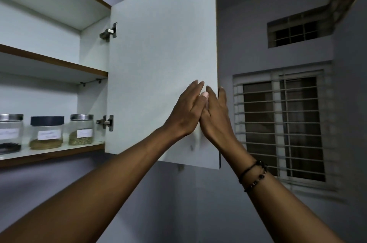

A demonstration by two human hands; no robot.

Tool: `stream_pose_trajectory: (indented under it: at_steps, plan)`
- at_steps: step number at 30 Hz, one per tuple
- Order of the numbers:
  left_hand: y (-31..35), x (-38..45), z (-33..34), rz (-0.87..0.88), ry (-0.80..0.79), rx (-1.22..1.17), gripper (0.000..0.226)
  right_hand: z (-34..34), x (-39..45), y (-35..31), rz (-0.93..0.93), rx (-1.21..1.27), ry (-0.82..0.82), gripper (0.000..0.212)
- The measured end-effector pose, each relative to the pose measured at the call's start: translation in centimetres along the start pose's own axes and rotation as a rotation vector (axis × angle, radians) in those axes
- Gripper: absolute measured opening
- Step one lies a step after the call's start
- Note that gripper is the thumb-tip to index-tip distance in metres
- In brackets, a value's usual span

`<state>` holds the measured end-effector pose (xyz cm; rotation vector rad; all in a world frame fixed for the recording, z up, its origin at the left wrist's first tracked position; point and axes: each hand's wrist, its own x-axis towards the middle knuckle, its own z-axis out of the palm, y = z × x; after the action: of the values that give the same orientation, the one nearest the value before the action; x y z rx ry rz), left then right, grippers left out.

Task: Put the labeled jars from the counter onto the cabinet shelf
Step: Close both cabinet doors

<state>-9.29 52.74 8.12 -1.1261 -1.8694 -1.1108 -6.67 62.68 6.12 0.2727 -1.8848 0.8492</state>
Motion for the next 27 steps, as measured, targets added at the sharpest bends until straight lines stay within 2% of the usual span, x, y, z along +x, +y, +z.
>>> stream_pose_trajectory:
  at_steps: [7,12,15,19,24,27]
  plan:
    - [0.0,-0.2,1.0,-0.062,-0.017,-0.021,0.069,-0.5,0.1,0.3,0.039,0.094,0.007,0.06]
    - [0.8,-0.8,-0.1,0.031,0.032,0.052,0.064,-1.0,-1.2,-1.5,-0.082,0.124,0.128,0.052]
    - [1.5,-1.8,-1.6,0.099,0.085,0.087,0.061,-1.1,-2.5,-3.6,-0.14,0.134,0.16,0.056]
    - [2.7,-3.9,-5.1,0.213,0.178,-0.056,0.058,-0.5,-4.6,-8.0,-0.267,0.232,0.187,0.057]
    - [3.0,-6.9,-11.2,0.285,0.218,-0.255,0.075,2.1,-6.7,-13.5,-0.397,0.404,0.138,0.051]
    - [2.4,-8.8,-15.9,0.29,0.22,-0.235,0.073,4.8,-7.1,-16.5,-0.481,0.511,0.102,0.05]
